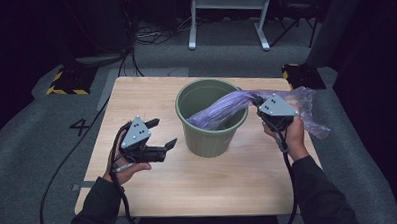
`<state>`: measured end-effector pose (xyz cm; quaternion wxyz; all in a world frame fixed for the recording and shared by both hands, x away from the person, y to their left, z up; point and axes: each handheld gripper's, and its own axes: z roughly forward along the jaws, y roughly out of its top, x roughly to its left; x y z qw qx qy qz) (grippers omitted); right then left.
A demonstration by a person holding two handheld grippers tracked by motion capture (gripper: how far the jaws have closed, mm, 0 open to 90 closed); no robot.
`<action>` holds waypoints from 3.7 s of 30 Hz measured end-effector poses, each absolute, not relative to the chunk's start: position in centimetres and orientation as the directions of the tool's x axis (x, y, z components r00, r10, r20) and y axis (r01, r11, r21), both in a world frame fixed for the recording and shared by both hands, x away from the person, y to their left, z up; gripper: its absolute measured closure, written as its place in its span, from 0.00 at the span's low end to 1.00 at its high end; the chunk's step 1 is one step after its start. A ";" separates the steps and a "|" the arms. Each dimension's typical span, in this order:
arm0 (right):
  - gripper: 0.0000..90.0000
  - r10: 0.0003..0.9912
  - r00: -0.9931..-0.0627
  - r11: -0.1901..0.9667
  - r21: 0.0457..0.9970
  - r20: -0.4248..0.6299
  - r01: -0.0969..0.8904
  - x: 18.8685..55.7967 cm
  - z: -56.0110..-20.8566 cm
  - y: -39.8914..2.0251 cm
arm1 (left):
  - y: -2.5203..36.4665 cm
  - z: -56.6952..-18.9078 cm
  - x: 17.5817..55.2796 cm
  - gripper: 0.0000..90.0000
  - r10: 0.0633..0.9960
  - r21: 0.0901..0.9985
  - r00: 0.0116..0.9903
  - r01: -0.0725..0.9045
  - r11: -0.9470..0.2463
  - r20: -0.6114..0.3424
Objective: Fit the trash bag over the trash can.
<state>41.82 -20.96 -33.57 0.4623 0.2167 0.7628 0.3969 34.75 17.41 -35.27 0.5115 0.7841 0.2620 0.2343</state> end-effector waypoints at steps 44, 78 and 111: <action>0.98 0.583 -0.546 0.638 0.755 -0.601 -0.150 39.1 -32.2 -17.6 | 6.7 -31.3 39.5 0.22 0.530 0.871 0.831 0.124 -0.475 0.171; 0.97 0.536 -0.600 0.624 0.757 -0.594 -0.193 37.8 -32.1 -16.6 | 5.2 -31.7 39.6 0.35 0.499 0.870 0.842 0.076 -0.487 0.206; 0.42 0.555 -0.648 0.594 0.794 -0.521 -0.130 34.9 -32.1 -21.0 | 7.7 -32.2 41.2 0.99 0.564 0.860 0.786 0.083 -0.503 0.254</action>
